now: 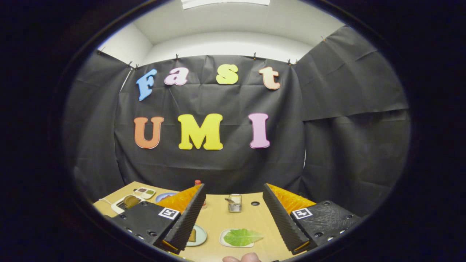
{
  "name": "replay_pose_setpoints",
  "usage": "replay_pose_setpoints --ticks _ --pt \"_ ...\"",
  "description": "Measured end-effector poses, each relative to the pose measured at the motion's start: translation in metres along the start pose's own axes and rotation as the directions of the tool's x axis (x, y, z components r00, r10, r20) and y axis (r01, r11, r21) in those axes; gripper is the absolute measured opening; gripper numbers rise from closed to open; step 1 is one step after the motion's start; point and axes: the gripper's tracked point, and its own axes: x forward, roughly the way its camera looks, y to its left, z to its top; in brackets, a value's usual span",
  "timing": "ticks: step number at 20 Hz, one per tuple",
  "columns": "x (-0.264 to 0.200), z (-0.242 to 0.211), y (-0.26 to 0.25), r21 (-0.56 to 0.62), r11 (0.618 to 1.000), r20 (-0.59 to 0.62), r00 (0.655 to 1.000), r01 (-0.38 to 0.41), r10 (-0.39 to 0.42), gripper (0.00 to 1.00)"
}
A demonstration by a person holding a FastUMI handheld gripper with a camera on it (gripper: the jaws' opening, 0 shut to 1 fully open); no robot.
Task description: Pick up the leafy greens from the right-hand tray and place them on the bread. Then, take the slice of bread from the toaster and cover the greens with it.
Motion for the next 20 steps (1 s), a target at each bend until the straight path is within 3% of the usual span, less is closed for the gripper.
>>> replay_pose_setpoints --ticks 5,12,20 --pt "0.018 -0.044 -0.023 0.002 1.000 -0.070 0.998 -0.005 0.005 0.96" --pt "0.060 -0.156 -0.062 0.038 0.999 -0.218 0.976 -0.019 0.027 0.96" --pt "0.131 -0.307 -0.100 0.074 0.997 -0.411 0.911 0.018 0.014 0.96"
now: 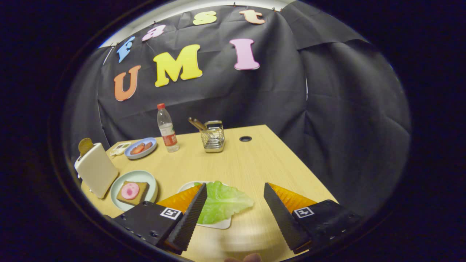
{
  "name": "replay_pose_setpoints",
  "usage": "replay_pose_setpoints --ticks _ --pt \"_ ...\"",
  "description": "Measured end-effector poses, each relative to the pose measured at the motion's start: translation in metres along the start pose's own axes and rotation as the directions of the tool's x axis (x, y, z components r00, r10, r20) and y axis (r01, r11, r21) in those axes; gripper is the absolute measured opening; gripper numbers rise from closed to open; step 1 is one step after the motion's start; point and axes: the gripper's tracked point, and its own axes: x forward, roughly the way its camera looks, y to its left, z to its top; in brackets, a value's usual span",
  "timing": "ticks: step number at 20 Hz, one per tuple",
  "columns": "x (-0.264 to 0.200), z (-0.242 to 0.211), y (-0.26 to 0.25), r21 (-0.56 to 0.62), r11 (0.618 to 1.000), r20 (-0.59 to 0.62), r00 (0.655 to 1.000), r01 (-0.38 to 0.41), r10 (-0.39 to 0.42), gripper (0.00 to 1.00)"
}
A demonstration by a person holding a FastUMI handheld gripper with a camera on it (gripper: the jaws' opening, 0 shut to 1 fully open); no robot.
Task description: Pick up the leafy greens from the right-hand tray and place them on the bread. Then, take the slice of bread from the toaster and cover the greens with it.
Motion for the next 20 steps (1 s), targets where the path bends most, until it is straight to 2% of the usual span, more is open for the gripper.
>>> replay_pose_setpoints --ticks 4,12,13,14,15,17,19,20 --pt "0.033 -0.031 -0.005 0.003 1.000 -0.085 0.996 0.009 -0.009 0.96" --pt "0.051 -0.051 -0.002 -0.001 1.000 -0.162 0.987 0.013 -0.013 0.94" --pt "0.051 -0.051 0.001 -0.005 1.000 -0.166 0.986 0.010 -0.010 0.90" --pt "0.052 -0.051 0.001 -0.010 1.000 -0.167 0.986 0.015 -0.017 0.79" --pt "0.053 -0.050 0.001 -0.017 1.000 -0.163 0.986 0.021 -0.023 0.74" --pt "0.052 -0.049 -0.001 -0.034 0.999 -0.162 0.986 0.033 -0.038 0.71" --pt "0.054 -0.045 0.000 -0.045 0.998 -0.159 0.986 0.038 -0.045 0.52" --pt "0.053 -0.045 -0.001 -0.049 0.998 -0.160 0.986 0.037 -0.045 0.52"
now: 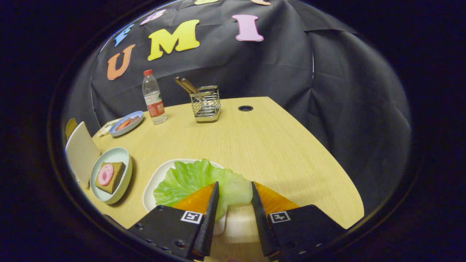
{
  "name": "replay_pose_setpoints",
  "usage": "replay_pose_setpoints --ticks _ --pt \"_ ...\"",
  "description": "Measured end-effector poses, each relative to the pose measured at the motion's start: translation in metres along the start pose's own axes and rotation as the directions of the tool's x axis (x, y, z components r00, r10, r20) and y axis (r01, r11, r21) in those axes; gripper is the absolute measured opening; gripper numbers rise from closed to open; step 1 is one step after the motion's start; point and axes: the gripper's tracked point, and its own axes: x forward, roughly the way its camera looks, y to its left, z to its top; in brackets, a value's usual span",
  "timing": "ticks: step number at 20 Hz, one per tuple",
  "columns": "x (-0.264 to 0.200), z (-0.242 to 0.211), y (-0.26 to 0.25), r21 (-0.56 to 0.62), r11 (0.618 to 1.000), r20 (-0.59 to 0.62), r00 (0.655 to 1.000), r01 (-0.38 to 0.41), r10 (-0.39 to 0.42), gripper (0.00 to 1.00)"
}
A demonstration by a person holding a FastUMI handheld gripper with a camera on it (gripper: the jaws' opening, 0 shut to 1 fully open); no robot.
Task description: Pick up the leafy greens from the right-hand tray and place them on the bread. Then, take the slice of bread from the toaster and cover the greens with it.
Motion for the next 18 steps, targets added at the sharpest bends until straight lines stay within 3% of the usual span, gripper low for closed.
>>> replay_pose_setpoints --ticks 1,4,6,12,18 --pt "-0.001 0.006 -0.002 0.002 1.000 0.024 1.000 0.014 -0.014 0.52" --pt "-0.002 0.010 -0.006 -0.021 0.999 0.026 0.999 0.041 -0.040 0.06" --pt "-0.003 0.014 -0.002 -0.003 1.000 0.023 0.999 0.022 -0.022 0.00" --pt "-0.035 0.040 0.010 0.078 0.996 0.034 0.999 -0.042 0.039 0.00" --pt "-0.073 0.079 0.035 0.046 0.996 0.084 0.994 -0.075 0.070 0.00"
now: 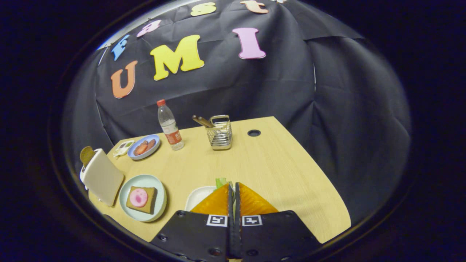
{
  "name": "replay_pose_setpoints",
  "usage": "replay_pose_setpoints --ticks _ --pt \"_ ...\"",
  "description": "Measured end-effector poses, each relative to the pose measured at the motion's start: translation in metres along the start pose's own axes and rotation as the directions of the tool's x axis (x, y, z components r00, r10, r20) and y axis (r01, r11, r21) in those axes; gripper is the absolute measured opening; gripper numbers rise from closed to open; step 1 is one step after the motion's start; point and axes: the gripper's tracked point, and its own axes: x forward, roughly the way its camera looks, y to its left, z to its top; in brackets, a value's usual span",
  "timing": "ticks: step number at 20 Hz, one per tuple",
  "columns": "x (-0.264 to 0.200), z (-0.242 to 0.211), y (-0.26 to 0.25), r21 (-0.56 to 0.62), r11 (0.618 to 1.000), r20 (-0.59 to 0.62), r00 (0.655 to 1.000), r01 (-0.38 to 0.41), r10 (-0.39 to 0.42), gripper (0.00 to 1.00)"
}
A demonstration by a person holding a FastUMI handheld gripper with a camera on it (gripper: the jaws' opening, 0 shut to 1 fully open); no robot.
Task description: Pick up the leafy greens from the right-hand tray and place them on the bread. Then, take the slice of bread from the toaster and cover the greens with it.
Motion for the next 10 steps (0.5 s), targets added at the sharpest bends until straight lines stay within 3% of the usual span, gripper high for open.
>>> replay_pose_setpoints --ticks 6,10 --pt "-0.028 0.028 0.051 -0.040 0.999 0.032 0.999 -0.025 0.026 0.00" --pt "-0.043 0.037 0.116 -0.070 0.994 0.044 0.995 -0.083 0.086 0.00"
